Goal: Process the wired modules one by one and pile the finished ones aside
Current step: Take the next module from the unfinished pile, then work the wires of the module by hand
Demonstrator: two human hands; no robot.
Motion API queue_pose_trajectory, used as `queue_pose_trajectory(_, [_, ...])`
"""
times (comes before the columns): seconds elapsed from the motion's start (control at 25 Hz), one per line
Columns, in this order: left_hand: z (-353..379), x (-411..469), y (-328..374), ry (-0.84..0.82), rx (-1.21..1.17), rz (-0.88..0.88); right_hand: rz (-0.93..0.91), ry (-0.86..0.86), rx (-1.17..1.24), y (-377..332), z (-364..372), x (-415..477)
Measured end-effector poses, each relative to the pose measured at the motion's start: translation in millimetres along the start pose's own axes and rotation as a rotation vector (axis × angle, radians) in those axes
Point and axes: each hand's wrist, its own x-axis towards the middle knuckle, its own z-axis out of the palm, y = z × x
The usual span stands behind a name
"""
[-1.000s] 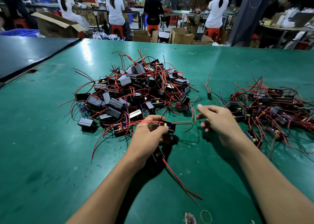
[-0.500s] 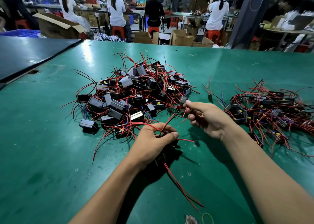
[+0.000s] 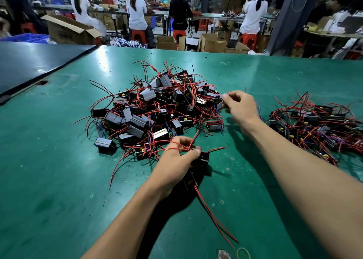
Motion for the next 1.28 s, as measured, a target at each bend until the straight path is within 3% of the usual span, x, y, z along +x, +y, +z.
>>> queue_pose_trajectory(0.12, [1, -1, 1, -0.023, -0.019, -0.024, -0.040, 0.019, 0.059, -7, -3, 5])
queue_pose_trajectory(0.28, [0, -3, 3, -0.017, 0.029, -0.010, 0.173, -0.252, -0.159, -1, -3, -7])
queue_pose_trajectory(0.4, [4, -4, 4, 0.003, 0.019, -0.003, 0.095, -0.119, -0.319, 3, -7, -22])
queue_pose_trajectory(0.52, [4, -1, 5, 0.027, -0.112, -0.038, 0.049, -0.039, -0.150, 5, -16, -43])
queue_pose_trajectory(0.64, [3, 0, 8, 0.024, -0.206, -0.060, 0.143, -0.408, 0.065, 11, -32, -73])
queue_pose_trajectory(0.72, [2, 0, 9, 0.020, -0.244, -0.076, 0.095, -0.634, 0.096, 16, -41, -93])
queue_pose_trajectory(0.88, [4, -2, 7, 0.000, -0.225, -0.113, -0.080, -0.799, 0.076, 8, -44, -120])
queue_pose_trajectory(1.12, [6, -3, 5, -0.091, -0.151, -0.076, -0.214, -0.683, 0.033, -4, -40, -130])
queue_pose_trajectory(1.28, [11, -2, 0, -0.058, -0.093, -0.049, -0.240, -0.480, 0.038, 1, -48, -123])
